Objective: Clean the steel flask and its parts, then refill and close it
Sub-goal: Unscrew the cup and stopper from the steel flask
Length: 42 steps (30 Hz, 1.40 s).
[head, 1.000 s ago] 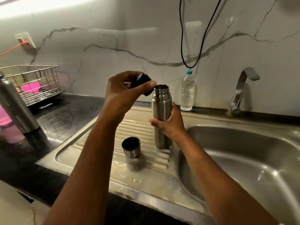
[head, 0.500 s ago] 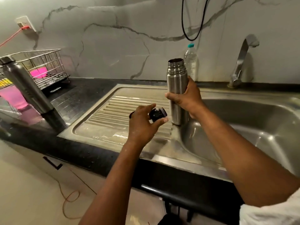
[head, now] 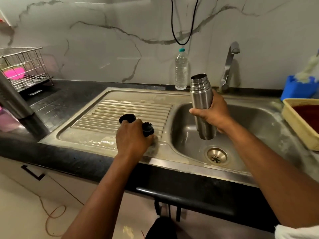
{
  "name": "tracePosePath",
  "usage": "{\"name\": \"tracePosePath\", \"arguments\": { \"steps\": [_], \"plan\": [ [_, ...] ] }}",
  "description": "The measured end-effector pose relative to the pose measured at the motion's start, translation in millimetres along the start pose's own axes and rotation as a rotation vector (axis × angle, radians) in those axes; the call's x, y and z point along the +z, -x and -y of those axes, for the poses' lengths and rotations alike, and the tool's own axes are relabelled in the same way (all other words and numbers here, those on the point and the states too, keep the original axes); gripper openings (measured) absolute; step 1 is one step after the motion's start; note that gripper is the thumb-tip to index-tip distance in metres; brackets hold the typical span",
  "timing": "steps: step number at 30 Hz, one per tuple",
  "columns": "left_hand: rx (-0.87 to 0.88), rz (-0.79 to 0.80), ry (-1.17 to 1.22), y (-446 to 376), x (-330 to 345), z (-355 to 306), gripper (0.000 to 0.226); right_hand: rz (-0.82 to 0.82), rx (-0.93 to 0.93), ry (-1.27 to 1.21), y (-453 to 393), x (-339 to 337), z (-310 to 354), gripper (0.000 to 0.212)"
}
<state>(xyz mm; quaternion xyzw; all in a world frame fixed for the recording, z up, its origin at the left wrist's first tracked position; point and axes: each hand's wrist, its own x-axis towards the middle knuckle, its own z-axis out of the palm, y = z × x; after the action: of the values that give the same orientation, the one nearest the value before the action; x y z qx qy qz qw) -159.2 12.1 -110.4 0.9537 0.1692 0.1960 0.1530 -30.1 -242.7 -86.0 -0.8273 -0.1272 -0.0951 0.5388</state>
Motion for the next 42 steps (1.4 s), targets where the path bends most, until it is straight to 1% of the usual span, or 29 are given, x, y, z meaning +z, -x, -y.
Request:
{"name": "tracePosePath", "arguments": {
  "steps": [3,7,8,10,12,14,16,18,20,24,27,31,35,38,42],
  "plan": [
    [-0.007,-0.003,-0.001,3.3,-4.1,-1.4,0.056,0.033,0.022,0.078,5.6,-18.3,-10.7,0.082],
    [0.065,-0.071,0.026,10.1,-10.1,-18.6,0.074,0.096,0.010,0.205,9.2,-50.9,-19.4,0.085],
    [0.112,-0.095,0.054,11.2,-8.5,-25.0,0.074,0.116,-0.002,0.253,8.6,-59.1,-22.1,0.087],
    [0.230,-0.114,0.101,7.6,-1.5,-41.4,0.061,0.161,-0.033,0.381,4.0,-73.8,-28.2,0.092],
    [0.318,-0.050,0.148,-1.5,8.4,-60.5,0.047,0.231,-0.072,0.578,-1.6,-84.2,-34.7,0.092],
    [0.341,0.064,0.177,-17.1,20.8,-80.5,0.043,0.312,-0.108,0.817,-7.7,-89.7,-42.7,0.085],
    [0.349,0.164,0.127,-38.6,34.8,-94.1,0.042,0.377,-0.163,1.053,-9.9,-89.3,-46.2,0.075],
    [0.345,0.257,0.036,-59.8,49.7,-103.0,0.039,0.425,-0.239,1.253,-12.5,-85.5,-50.3,0.071],
    [0.353,0.316,-0.057,-75.3,62.5,-105.0,0.033,0.449,-0.300,1.414,-15.5,-79.0,-56.6,0.067],
    [0.347,0.312,-0.136,-85.6,79.2,-99.3,0.027,0.394,-0.429,1.612,-18.9,-65.0,-64.9,0.044],
    [0.328,0.290,-0.118,-87.0,86.9,-95.8,0.026,0.395,-0.535,1.728,-20.4,-52.0,-67.3,0.039],
    [0.314,0.266,-0.101,-89.4,93.3,-92.6,0.024,0.392,-0.582,1.855,-22.0,-33.0,-63.2,0.049],
    [0.288,0.259,-0.074,-90.4,93.5,-92.9,0.023,0.359,-0.643,2.005,-20.0,-22.6,-58.2,0.051],
    [0.292,0.273,-0.087,-94.1,95.5,-90.2,0.029,0.331,-0.682,2.030,-18.5,-20.5,-55.8,0.050],
    [0.327,0.355,-0.145,-99.2,96.7,-87.2,0.043,0.290,-0.698,2.086,-17.2,-25.5,-53.8,0.053]
  ]
}}
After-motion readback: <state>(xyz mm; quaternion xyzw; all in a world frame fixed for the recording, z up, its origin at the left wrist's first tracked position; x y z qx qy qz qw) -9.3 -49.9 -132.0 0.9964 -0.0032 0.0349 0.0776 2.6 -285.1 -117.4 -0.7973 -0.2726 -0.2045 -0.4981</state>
